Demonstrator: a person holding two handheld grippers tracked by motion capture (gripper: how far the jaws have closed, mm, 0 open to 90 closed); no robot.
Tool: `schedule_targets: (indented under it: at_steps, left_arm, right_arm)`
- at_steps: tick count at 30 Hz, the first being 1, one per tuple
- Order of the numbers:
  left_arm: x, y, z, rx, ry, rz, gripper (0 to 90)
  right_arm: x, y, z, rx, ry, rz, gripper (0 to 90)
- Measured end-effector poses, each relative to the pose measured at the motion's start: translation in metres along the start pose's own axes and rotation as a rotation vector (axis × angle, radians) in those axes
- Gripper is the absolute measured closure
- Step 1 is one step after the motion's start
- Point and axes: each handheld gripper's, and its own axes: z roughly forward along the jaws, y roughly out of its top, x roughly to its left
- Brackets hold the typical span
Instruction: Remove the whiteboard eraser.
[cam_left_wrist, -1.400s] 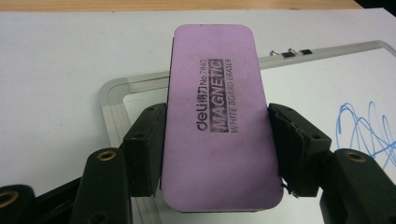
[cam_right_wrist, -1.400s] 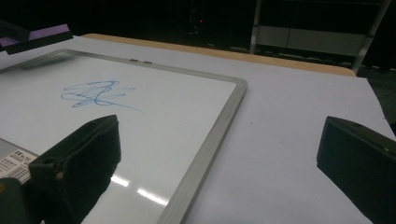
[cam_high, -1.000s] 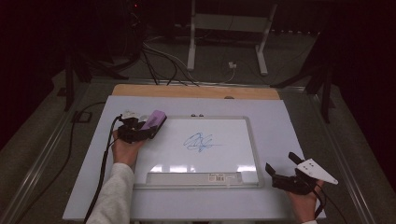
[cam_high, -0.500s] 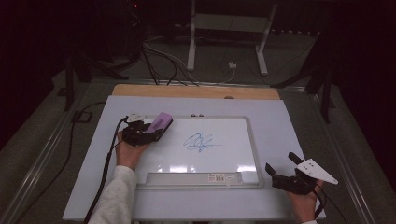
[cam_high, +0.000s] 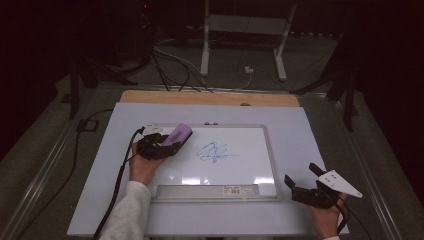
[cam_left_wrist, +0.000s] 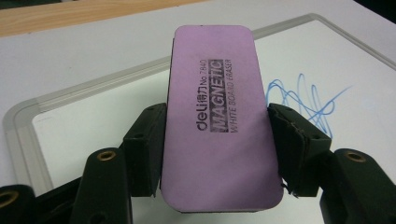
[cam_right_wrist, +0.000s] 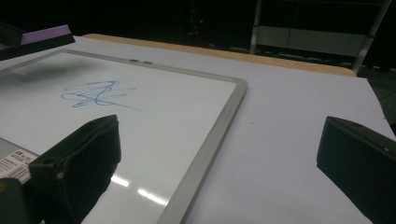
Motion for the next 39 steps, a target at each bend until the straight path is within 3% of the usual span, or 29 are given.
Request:
schedule_targets:
  at_steps: [21,39]
  left_arm:
    - [-0.022,-0.006,0.003,0.028,-0.04,0.059,41.6]
    - [-0.037,-0.016,0.015,0.063,-0.067,0.089,41.6]
  right_arm:
    - [0.0,0.0,0.0,0.001,0.001,-0.001,0.1]
    - [0.0,0.0,0.0,0.001,0.002,-0.001,0.1]
